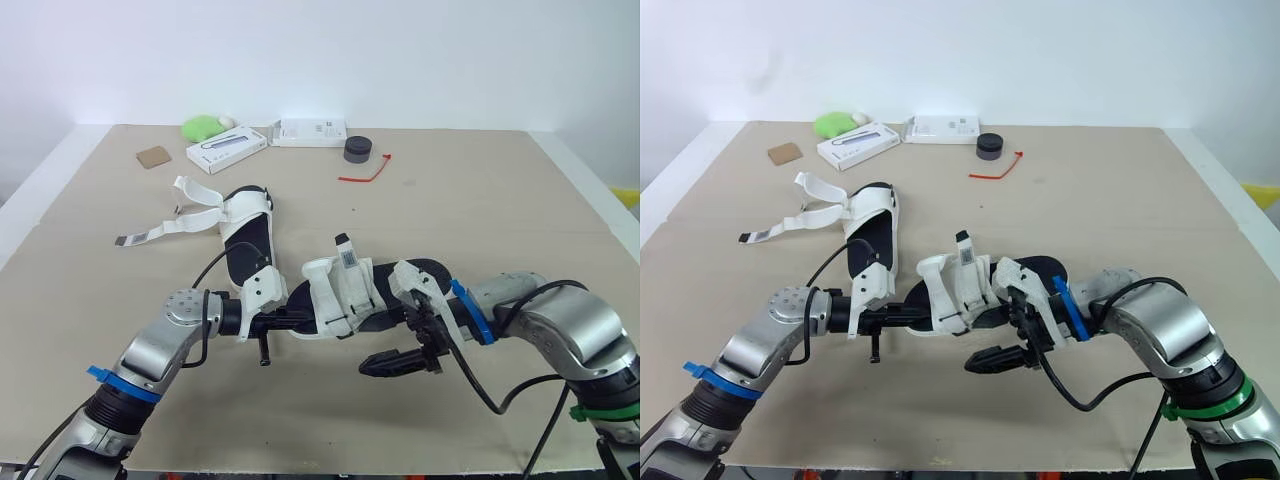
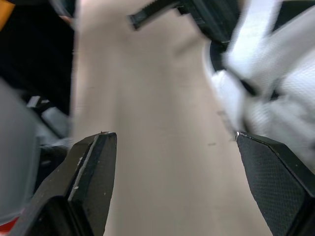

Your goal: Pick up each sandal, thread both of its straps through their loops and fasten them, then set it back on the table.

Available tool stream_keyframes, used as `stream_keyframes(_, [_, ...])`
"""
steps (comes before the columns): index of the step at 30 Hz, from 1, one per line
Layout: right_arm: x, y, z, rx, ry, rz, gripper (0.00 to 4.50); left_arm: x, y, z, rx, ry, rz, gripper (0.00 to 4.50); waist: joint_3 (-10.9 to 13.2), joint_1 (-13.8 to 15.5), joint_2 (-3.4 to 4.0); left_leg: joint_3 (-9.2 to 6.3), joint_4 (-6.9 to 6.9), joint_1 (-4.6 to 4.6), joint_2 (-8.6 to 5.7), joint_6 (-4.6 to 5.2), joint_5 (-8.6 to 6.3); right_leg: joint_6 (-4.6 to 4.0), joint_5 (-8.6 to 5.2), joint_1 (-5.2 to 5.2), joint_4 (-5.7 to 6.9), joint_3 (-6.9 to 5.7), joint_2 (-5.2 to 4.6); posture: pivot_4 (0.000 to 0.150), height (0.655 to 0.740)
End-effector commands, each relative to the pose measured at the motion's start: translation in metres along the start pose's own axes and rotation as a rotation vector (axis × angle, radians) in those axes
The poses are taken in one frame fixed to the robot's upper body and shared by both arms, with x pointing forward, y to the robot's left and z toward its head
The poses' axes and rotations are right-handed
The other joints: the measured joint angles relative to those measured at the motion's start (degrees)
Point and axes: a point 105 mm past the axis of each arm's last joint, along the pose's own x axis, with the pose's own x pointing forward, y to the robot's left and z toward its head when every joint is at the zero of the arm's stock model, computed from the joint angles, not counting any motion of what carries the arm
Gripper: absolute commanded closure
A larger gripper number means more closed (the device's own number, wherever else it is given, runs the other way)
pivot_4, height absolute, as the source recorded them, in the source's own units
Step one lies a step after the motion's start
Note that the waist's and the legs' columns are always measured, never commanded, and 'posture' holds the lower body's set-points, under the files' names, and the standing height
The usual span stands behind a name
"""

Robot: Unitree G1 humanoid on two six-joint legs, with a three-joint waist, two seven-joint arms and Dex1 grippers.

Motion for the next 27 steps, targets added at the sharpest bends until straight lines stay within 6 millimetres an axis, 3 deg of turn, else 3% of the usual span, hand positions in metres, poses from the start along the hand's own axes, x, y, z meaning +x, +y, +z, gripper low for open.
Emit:
stream_keyframes(1, [0.0, -0.006, 0.005, -0.04, -0.014, -0.043, 0.35, 0.0, -0.005, -0.018, -0.039, 0.071, -0.015, 4.5, 0.0, 0.0, 0.0, 0.0, 0.0, 0.0, 0.0, 0.0, 0.0, -0.01, 0.01, 0.0, 0.0, 0.0, 0.0, 0.15, 0.74])
stream_keyframes(11, [0.005, -0.006, 0.005, -0.049, -0.013, -0.041, 0.35, 0.0, -0.006, -0.018, -0.043, 0.069, -0.014, 4.5, 0.0, -0.03, 0.0, 0.03, 0.01, 0.05, 0.07, -0.01, 0.03, -0.04, 0.06, 0.01, 0.01, 0.03, 0.1, 0.15, 0.74])
stream_keyframes(18, [-0.003, -0.015, 0.003, -0.007, 0.017, -0.104, 0.35, 0.0, -0.005, -0.018, -0.044, 0.069, -0.014, 4.5, 0.0, -0.04, 0.0, 0.02, 0.01, 0.06, 0.08, -0.01, 0.06, -0.06, 0.09, 0.01, 0.03, 0.05, 0.13, 0.15, 0.74])
stream_keyframes(27, [0.002, -0.013, 0.014, 0.067, -0.04, -0.076, 0.35, 0.0, -0.004, -0.018, -0.043, 0.07, -0.014, 4.5, 0.0, -0.03, 0.0, 0.03, 0.02, 0.05, 0.08, -0.01, 0.07, -0.06, 0.1, 0.01, 0.03, 0.07, 0.14, 0.15, 0.74])
